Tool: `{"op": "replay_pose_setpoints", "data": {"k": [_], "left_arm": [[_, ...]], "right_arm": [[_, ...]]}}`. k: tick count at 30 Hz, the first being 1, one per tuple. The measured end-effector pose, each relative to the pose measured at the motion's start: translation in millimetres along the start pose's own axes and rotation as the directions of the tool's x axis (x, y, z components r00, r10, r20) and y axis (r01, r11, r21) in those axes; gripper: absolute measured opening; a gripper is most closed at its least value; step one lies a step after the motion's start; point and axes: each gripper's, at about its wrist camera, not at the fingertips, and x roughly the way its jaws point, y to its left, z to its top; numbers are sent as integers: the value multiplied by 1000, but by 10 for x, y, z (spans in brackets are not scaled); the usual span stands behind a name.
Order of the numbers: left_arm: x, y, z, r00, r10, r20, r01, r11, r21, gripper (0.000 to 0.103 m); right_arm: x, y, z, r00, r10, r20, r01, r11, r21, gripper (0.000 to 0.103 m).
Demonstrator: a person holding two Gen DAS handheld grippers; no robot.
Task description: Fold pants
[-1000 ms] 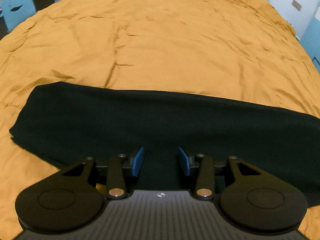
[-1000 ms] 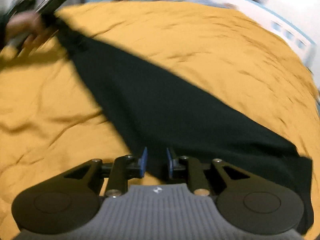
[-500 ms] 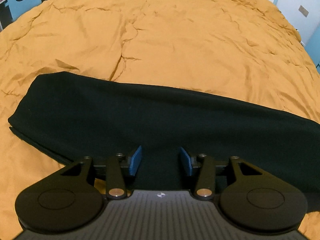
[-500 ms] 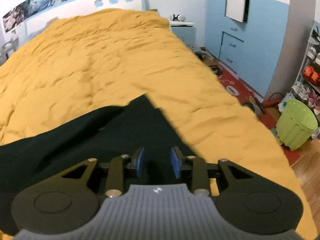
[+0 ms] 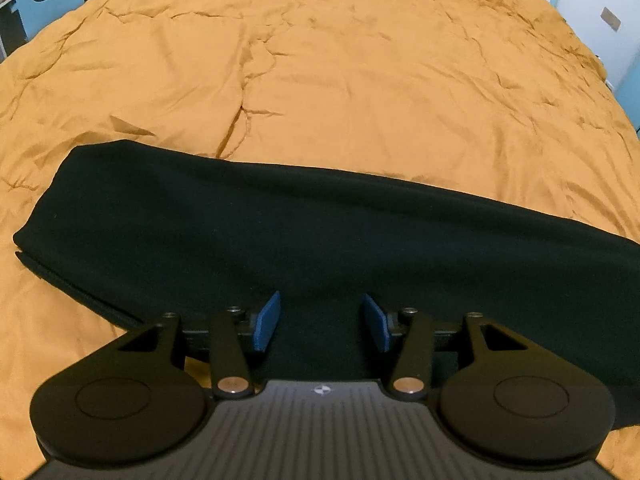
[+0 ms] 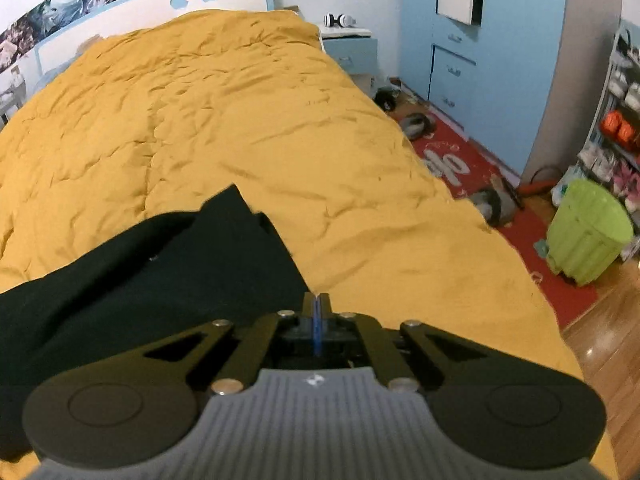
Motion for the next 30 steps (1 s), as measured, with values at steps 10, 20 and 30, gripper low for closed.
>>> {"op": "replay_pose_setpoints", "data": {"k": [10,20,30], "left_arm": [[0,-12,-19,1000,5,4,-5,1000,-7,58],[0,16,-25,1000,-5,5,5,1000,-16,58],[-156,155,-51,999,-28,37,30,998,-58,58]], "right_arm": [[-60,-288,-248,992,116,-51,-80,884,461,36],[-53,-189,-240,994,103,25,-103,891,443,0],[-110,-71,-331,999,-42,-15,45,941,336,24]]}}
